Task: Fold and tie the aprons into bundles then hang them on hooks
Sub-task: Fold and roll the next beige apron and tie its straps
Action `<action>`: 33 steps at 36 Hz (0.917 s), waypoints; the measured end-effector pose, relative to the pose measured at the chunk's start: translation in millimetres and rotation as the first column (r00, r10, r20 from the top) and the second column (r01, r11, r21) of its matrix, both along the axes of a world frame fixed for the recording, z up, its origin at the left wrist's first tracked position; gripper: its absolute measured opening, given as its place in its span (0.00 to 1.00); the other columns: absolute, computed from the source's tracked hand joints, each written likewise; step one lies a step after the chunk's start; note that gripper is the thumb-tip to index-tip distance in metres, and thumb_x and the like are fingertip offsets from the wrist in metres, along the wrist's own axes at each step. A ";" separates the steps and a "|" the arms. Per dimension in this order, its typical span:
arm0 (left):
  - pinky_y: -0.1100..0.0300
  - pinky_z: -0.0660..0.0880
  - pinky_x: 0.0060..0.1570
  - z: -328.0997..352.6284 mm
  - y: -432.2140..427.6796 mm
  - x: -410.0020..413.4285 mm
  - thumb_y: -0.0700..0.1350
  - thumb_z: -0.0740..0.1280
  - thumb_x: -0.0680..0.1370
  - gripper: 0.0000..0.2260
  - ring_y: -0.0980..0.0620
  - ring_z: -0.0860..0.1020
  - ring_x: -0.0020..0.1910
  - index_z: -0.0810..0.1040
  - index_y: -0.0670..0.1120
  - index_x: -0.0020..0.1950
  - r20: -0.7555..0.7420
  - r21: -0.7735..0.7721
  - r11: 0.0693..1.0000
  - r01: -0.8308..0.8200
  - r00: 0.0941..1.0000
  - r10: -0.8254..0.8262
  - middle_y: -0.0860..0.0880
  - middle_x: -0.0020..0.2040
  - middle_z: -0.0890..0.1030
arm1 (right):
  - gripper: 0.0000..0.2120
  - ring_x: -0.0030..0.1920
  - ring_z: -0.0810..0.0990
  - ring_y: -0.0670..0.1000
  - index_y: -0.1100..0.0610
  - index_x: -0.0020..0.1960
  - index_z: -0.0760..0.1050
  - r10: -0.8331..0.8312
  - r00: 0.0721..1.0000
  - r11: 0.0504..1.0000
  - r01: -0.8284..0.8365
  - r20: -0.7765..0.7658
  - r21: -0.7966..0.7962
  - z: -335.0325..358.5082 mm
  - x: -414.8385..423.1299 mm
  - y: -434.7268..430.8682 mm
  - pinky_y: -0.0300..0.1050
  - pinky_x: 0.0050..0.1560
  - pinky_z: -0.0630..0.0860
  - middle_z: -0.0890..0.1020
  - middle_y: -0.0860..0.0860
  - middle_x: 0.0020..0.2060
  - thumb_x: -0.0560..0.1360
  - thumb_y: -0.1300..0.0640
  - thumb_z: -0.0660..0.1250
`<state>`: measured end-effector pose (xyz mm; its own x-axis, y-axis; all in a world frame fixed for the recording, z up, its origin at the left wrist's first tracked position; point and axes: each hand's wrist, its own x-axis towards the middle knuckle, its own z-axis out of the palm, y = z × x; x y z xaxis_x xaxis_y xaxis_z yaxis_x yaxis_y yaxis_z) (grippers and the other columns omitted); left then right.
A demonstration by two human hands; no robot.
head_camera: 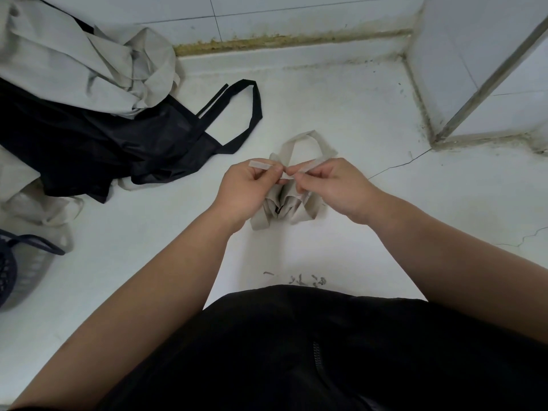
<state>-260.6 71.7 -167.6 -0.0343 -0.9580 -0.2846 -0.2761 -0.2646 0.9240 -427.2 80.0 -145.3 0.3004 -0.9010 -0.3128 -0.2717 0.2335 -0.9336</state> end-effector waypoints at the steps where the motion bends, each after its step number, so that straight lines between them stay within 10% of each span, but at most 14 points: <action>1: 0.54 0.78 0.55 -0.1 0.1 -0.3 0.45 0.66 0.80 0.07 0.52 0.82 0.46 0.82 0.45 0.48 0.009 -0.006 1.000 -0.013 1.000 0.013 0.51 0.42 0.85 | 0.10 0.39 0.77 0.30 0.51 0.43 0.79 0.009 1.000 1.000 -0.009 0.008 -0.007 0.6 0.2 0.4 0.22 0.44 0.69 0.79 0.35 0.39 0.78 0.63 0.64; 5: 0.62 0.76 0.49 1.2 -0.5 -1.3 0.45 0.65 0.80 0.07 0.60 0.80 0.39 0.81 0.45 0.45 0.043 -0.041 0.997 -0.059 0.997 0.061 0.55 0.37 0.83 | 0.16 0.38 0.77 0.31 0.41 0.47 0.75 0.035 0.997 0.996 -0.041 -0.068 -0.076 1.1 0.2 -0.1 0.22 0.40 0.68 0.80 0.38 0.37 0.78 0.63 0.63; 14: 0.66 0.75 0.43 3.9 0.5 -5.8 0.46 0.65 0.80 0.08 0.57 0.80 0.38 0.82 0.44 0.47 0.079 -0.032 0.997 -0.065 0.995 0.068 0.53 0.38 0.83 | 0.09 0.34 0.77 0.36 0.54 0.47 0.77 0.026 1.000 1.000 -0.026 0.013 -0.017 4.1 3.0 -0.8 0.25 0.38 0.70 0.81 0.48 0.38 0.80 0.63 0.59; 23: 0.62 0.77 0.49 4.4 3.3 -8.0 0.44 0.66 0.79 0.06 0.58 0.81 0.40 0.82 0.44 0.49 -0.008 -0.048 0.997 -0.056 0.998 0.056 0.53 0.39 0.83 | 0.11 0.36 0.80 0.44 0.60 0.48 0.77 0.050 0.934 0.993 -0.086 -0.354 -0.086 -4.8 3.4 -6.6 0.37 0.35 0.72 0.84 0.52 0.37 0.75 0.51 0.68; 28: 0.67 0.75 0.47 7.5 4.6 -9.2 0.42 0.68 0.78 0.04 0.62 0.81 0.41 0.82 0.47 0.45 -0.065 -0.087 0.996 -0.031 0.998 0.026 0.57 0.38 0.83 | 0.09 0.24 0.74 0.36 0.57 0.46 0.75 0.005 0.948 0.997 -0.030 -0.317 -0.074 -7.3 6.8 -4.8 0.26 0.24 0.63 0.81 0.49 0.33 0.79 0.52 0.64; 33: 0.64 0.76 0.51 5.8 11.0 -10.2 0.41 0.67 0.78 0.05 0.58 0.82 0.46 0.83 0.48 0.47 -0.195 -0.054 0.998 -0.037 0.981 0.026 0.54 0.43 0.85 | 0.07 0.38 0.79 0.40 0.52 0.54 0.73 -0.125 0.986 0.992 0.127 -0.110 0.018 -6.8 10.7 -6.4 0.26 0.35 0.70 0.82 0.50 0.40 0.79 0.61 0.60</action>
